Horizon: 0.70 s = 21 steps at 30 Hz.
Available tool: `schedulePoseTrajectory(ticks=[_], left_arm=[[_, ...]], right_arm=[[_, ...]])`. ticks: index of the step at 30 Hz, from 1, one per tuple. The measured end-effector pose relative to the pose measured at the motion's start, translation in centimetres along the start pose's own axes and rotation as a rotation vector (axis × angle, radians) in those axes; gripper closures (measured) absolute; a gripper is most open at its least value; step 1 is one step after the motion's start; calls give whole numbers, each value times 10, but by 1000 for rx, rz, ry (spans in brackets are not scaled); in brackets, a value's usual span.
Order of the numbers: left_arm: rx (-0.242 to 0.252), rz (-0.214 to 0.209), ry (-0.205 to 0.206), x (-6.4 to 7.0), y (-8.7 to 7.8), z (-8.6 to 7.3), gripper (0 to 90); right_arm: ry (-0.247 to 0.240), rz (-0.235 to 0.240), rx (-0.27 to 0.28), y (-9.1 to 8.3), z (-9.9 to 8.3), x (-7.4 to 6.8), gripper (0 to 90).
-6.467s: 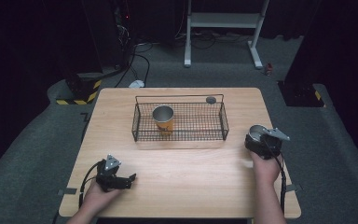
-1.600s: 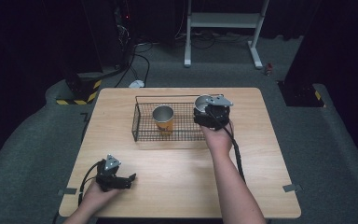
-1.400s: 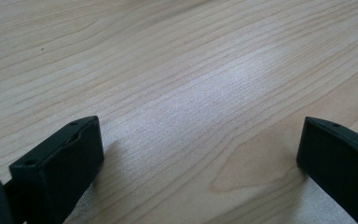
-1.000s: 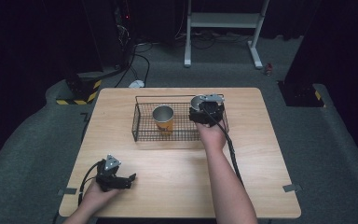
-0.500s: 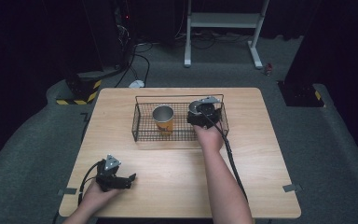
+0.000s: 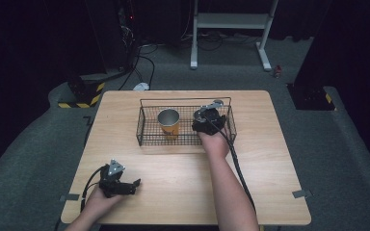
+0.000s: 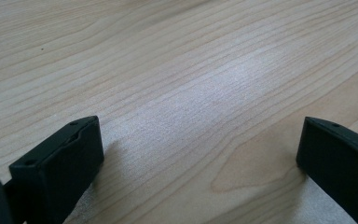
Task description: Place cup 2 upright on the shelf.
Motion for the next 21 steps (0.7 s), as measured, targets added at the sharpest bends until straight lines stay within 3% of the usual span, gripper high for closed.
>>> schedulePoseTrajectory(ticks=[21], left_arm=[[-1, -5, 1, 0, 0, 0, 13]], right_arm=[[-14, -4, -24, 10, -4, -3, 184]])
Point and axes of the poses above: each handheld gripper's, and its own axes: y roughly forward along the jaws, z roughly out of its top, x roughly to its right, the point moved 2 cm from there along y, roughly forward along the jaws, and after that the axes turned 7 degrees about -y, right-handed, at the moved point
